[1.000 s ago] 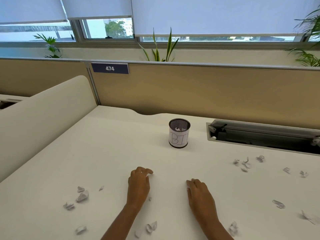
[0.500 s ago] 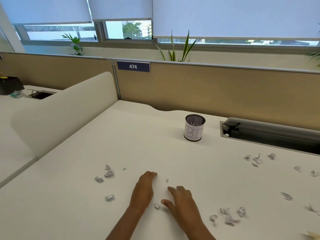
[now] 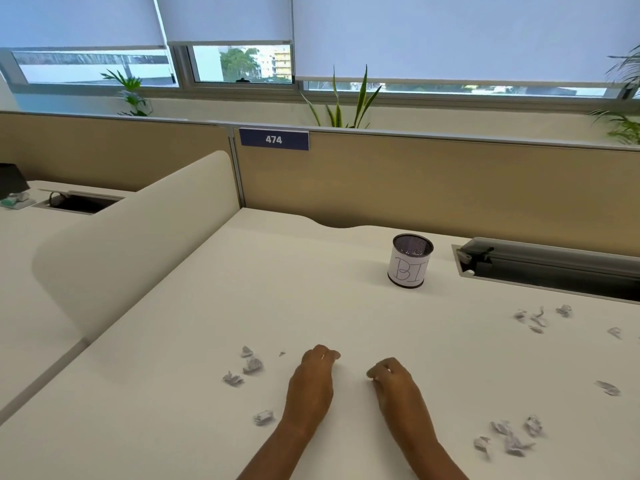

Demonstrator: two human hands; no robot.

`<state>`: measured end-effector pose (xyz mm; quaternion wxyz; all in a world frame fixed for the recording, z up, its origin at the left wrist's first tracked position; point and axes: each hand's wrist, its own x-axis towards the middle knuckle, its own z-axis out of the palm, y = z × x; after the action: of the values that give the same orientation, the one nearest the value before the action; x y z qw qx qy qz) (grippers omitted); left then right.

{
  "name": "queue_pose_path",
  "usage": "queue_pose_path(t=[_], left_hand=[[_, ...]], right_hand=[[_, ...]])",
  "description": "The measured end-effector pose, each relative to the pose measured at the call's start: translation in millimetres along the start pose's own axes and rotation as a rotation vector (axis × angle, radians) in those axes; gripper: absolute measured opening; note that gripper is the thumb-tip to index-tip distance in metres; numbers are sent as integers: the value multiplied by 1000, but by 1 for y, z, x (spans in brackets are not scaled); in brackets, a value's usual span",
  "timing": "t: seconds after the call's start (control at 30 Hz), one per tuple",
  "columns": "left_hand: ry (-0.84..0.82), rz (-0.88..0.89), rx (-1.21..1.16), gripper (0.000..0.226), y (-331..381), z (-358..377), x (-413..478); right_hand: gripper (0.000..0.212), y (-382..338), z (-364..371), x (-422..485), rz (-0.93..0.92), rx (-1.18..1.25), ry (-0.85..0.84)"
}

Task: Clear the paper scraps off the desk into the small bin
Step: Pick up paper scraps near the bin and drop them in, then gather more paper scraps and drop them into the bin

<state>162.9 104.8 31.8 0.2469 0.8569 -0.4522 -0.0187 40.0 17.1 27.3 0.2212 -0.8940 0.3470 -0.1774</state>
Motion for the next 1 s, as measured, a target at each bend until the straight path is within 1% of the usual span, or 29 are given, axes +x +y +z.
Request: queue_pose_path(t=[0.07, 0.13, 0.17, 0.23, 0.27, 0.33, 0.4, 0.47, 0.57, 0.67, 0.8, 1.0], left_hand=[[75, 52, 49, 40, -7, -11, 0], [101, 45, 194, 46, -18, -18, 2], [83, 9, 225, 45, -23, -22, 4], [-29, -119, 193, 38, -28, -30, 8], [-67, -150, 205, 38, -34, -27, 10], [-75, -169, 180, 39, -39, -25, 12], [-74, -182, 125, 35, -39, -23, 16], [-84, -186, 93, 33, -37, -23, 20], [-70, -194, 70, 33, -37, -19, 27], [-95, -193, 17, 34, -34, -14, 34], [-106, -193, -86, 40, -18, -12, 47], [-55, -114, -183, 40, 11, -11, 78]], right_hand=[[21, 0, 2, 9, 25, 23, 23], [18, -2, 4, 16, 51, 1, -3], [19, -3, 5, 19, 64, -28, -29], [21, -7, 6, 24, 92, -96, -73], [21, -8, 7, 27, 103, -126, -83], [23, -11, 8, 30, 120, -177, -89], [23, -12, 9, 33, 139, -192, -93], [22, -11, 7, 36, 179, -145, -94], [16, -5, -4, 49, 292, 70, -94], [19, 6, -23, 70, 392, 216, -78], [22, 16, -56, 113, 393, 197, 30], [23, 11, -106, 197, 258, 116, 315]])
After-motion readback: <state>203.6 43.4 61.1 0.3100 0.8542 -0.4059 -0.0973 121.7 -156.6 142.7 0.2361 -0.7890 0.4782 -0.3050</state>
